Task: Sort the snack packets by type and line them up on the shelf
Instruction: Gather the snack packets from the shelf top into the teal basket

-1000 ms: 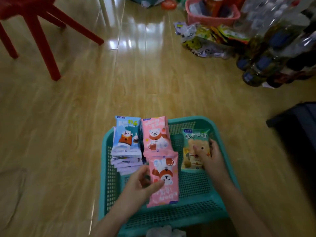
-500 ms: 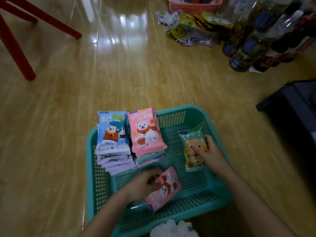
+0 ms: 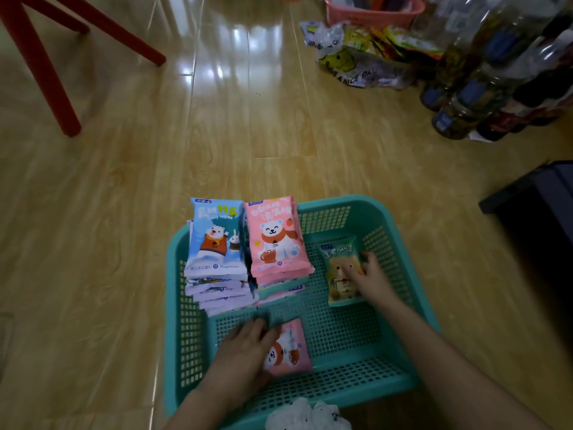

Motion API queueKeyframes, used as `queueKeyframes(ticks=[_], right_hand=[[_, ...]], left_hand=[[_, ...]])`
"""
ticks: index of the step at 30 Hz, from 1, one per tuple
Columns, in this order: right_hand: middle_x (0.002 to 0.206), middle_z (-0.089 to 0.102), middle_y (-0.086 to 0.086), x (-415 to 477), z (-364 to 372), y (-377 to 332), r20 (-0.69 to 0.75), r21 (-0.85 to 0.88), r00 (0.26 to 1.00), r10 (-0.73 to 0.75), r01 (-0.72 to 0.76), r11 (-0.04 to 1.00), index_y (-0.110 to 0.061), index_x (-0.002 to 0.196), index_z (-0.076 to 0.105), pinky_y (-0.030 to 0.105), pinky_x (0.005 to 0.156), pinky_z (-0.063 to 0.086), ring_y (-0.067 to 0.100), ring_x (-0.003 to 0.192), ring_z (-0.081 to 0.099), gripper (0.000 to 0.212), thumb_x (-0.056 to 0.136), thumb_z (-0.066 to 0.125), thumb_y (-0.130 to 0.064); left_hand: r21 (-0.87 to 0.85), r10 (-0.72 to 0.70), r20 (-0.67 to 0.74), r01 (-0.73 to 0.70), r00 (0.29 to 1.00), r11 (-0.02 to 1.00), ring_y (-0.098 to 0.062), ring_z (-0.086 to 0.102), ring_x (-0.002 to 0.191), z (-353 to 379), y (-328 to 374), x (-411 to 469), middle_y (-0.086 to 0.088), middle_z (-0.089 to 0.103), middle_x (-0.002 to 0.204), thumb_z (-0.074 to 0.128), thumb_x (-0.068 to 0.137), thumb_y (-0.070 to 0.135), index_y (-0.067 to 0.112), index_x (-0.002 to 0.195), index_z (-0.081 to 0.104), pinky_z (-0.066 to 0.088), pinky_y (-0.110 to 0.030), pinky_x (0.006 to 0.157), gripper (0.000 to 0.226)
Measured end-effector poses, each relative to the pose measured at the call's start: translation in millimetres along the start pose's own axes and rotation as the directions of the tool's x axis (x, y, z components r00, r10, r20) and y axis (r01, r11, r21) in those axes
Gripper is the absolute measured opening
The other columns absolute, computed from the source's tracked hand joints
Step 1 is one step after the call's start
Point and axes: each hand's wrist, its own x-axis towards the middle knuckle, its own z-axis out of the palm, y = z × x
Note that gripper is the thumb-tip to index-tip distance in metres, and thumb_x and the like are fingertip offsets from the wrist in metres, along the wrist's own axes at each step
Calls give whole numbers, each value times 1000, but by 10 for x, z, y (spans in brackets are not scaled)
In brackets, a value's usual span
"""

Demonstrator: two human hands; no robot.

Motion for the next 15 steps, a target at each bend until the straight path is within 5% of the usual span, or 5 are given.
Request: queueKeyframes(ticks=[7,11,15], right_hand=[[126,56,13,173,111,-112,-65,-109,995,-76,68,992,-2,130,43,31,87,44,29,114,55,45,92,57,-21],[123,52,17,163,198,-152,-186,-343,973,-139,68,937,-3,124,51,38,91,43,31,110,52,44,90,57,-29],[145,30,16,20,245,-273,-192,-419,966,-173,78,905,-1,135,39,38,105,33,32,129,37,47,93,50,-20]], left_hand=[[-56,-84,12,84,996,995,-13,67,68,64,-183,-127,5,66,81,77,17,63,31,104,50,52,-23,49,97],[-34,-121,1,121,993,992,-12,67,67,73,-216,-172,5,66,79,76,13,63,31,103,55,51,-21,50,97],[18,-109,-106,112,988,994,-10,67,66,-84,-222,-254,9,65,77,69,27,67,35,84,71,51,-19,54,65]])
